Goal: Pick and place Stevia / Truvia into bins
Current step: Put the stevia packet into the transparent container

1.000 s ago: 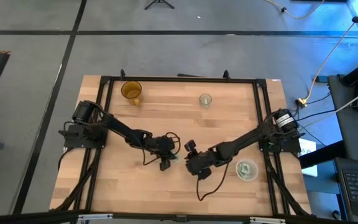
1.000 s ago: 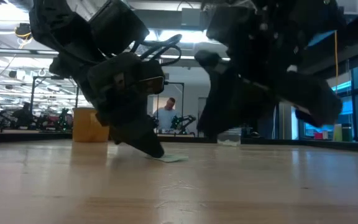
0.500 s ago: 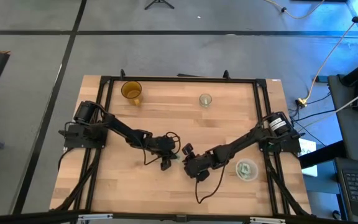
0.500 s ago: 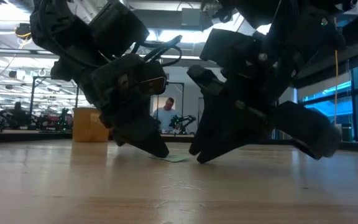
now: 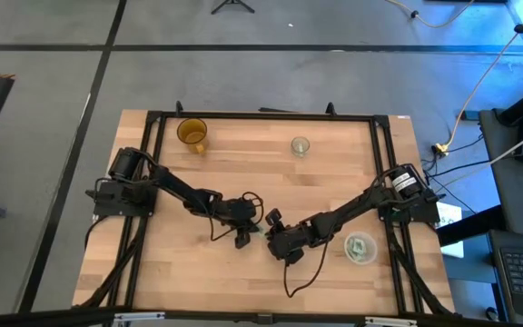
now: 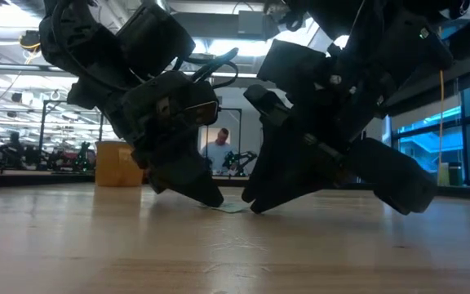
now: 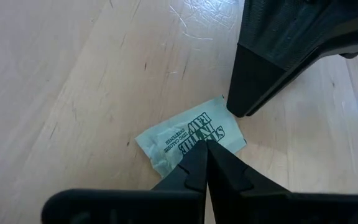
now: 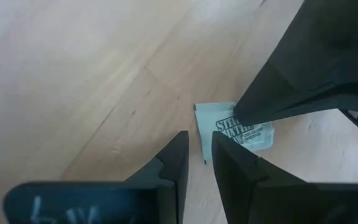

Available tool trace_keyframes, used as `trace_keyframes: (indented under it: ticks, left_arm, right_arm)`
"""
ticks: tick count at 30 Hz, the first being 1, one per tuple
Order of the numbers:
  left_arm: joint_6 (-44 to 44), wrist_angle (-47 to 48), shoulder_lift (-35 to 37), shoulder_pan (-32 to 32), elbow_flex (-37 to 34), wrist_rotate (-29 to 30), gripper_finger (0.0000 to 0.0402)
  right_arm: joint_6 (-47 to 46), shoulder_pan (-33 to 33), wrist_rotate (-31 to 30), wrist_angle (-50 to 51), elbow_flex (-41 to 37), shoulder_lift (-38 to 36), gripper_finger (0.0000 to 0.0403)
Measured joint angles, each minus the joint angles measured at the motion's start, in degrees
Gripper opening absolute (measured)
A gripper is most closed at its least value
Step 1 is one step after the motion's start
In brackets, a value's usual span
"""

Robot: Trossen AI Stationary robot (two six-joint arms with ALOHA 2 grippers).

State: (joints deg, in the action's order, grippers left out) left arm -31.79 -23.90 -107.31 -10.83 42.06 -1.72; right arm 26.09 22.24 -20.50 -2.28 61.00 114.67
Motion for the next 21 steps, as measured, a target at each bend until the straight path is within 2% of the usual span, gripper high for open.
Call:
trace_keyframes:
  ticks: [15,21]
  left_arm:
    - [0.09,-1.27,0.0,-0.33,0.0,-3.02,0.0002]
    - [0.04,-1.35,0.0,-0.33,0.0,-3.17,0.0001]
  right_arm:
    - [0.19,-0.54,-2.65,-1.98,0.02,1.21,0.0076]
    - [5.11,-0.81,-4.88,-6.21,-0.18,1.44,0.0076]
